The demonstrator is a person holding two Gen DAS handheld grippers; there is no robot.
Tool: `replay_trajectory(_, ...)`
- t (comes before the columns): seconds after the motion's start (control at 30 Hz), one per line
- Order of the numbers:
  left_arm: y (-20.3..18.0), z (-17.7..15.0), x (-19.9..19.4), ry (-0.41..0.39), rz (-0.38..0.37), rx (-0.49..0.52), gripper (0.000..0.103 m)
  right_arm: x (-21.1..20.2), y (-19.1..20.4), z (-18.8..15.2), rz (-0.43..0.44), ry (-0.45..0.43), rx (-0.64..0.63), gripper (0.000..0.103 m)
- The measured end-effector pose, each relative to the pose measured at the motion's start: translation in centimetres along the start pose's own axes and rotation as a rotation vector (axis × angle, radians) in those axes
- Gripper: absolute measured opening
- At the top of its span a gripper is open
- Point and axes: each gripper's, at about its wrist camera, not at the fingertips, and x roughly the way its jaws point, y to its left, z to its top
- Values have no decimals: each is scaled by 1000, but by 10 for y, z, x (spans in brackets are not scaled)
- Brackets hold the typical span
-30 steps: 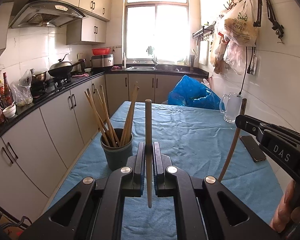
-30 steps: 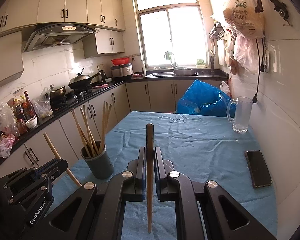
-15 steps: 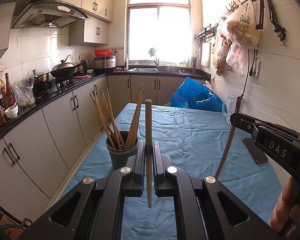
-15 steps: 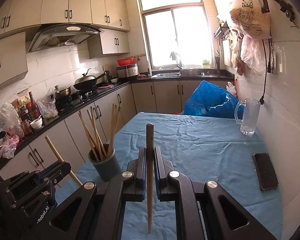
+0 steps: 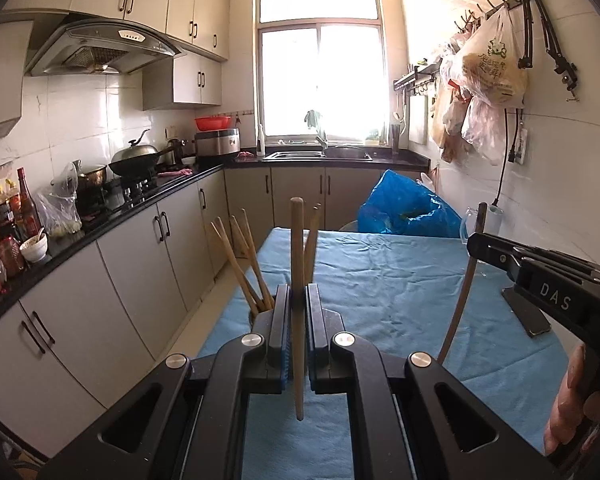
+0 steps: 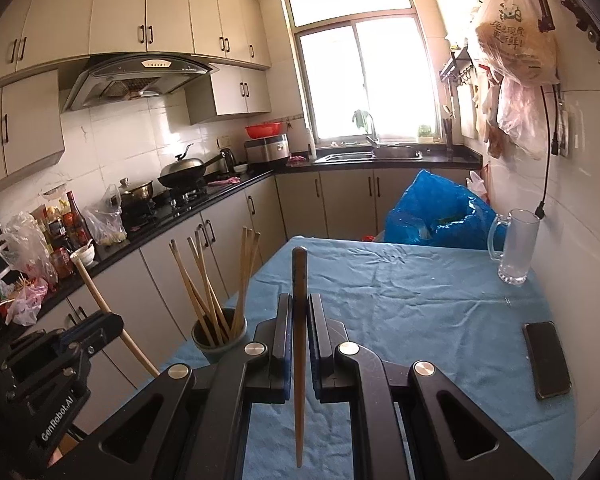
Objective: Organize utensils
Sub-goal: 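Lift both held chopsticks and carry them to the black holder, then lower both chopsticks into the black holder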
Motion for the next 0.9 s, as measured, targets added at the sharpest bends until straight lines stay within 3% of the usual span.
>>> replay_trajectory(0.4, 29, 27, 18, 28, -41, 19, 6, 30, 11, 25, 42, -20, 32, 8)
replay_trajectory(0.9, 94, 96, 34, -4, -92, -102, 6, 59, 38, 83, 120, -124, 59, 8)
